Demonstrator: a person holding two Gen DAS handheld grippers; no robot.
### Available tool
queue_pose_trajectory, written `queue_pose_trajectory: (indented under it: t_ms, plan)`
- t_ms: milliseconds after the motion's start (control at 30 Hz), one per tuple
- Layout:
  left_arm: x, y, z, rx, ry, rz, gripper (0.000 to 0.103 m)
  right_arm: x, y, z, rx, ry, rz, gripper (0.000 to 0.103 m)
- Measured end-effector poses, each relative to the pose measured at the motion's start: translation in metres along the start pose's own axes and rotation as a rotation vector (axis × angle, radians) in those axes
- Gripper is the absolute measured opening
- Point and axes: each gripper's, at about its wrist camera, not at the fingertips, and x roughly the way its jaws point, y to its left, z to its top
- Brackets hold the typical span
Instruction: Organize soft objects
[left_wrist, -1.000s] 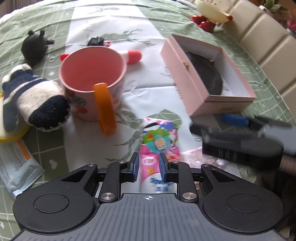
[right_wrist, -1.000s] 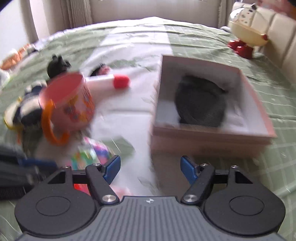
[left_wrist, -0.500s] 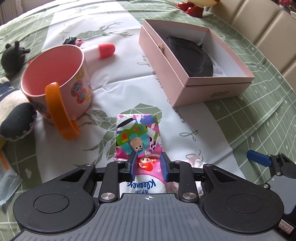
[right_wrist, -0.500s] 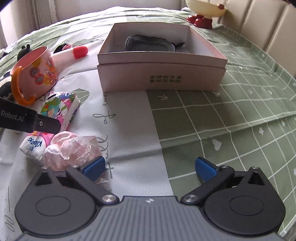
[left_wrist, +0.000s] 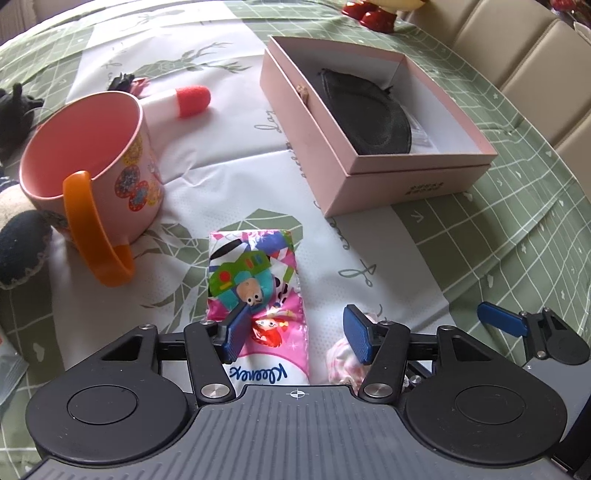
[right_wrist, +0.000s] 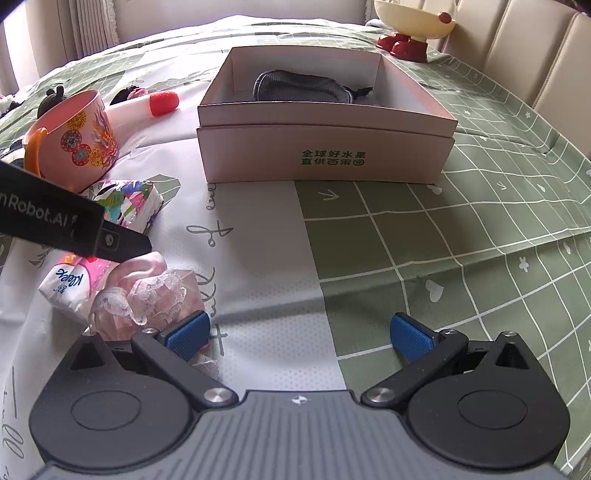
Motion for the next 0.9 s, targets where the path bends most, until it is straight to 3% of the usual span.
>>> queue_pose_trajectory:
  t_ms: [100,400,700,900]
  plan:
    - [-0.003,0.005,0.001,0.017,-0.016,0.060,0.039,0.000,0.000,0.001,-0.001,0.005,0.001,0.103]
    - [-0.003,0.025,0.009,-0.039,-0.048,0.098,0.039,0.003,-0.001,0.008,-0.020,0.046,0.021,0.103]
    - [-0.001,0.049,0.020,-0.163,-0.074,0.059,0.039,0.006,-0.001,0.012,-0.045,0.072,0.035,0.103]
    - [-0.011,0.041,0.016,-0.112,-0.092,0.132,0.043,0.007,-0.001,0.013,-0.066,0.071,0.045,0.103]
